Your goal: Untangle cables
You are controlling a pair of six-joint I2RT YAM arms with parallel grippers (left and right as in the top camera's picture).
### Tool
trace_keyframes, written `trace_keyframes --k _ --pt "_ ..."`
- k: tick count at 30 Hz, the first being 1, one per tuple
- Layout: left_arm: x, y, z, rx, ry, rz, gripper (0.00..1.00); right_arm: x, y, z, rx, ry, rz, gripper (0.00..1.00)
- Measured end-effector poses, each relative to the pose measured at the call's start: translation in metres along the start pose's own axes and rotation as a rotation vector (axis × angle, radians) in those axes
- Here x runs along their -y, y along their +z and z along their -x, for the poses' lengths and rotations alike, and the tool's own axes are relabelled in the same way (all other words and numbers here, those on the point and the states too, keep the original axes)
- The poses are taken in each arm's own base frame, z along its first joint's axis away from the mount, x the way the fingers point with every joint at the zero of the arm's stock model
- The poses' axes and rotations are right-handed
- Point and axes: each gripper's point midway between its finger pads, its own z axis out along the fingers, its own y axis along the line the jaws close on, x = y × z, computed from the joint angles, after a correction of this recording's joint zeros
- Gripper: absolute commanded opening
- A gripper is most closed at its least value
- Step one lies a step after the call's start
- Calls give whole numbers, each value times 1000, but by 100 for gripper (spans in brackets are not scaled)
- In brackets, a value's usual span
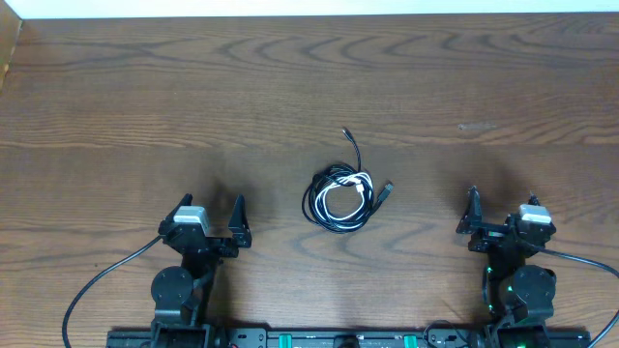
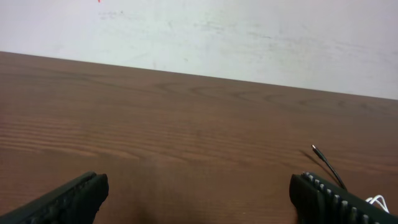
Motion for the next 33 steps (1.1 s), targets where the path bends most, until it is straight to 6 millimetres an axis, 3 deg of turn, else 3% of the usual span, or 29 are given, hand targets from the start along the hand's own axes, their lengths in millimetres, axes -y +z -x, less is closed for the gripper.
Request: trace_keyframes --k 5,33 --pt "0 0 0 -1 0 0 98 0 -4 13 57 11 6 99" --pt "0 0 0 -2 0 0 97 0 -4 13 58 12 6 99"
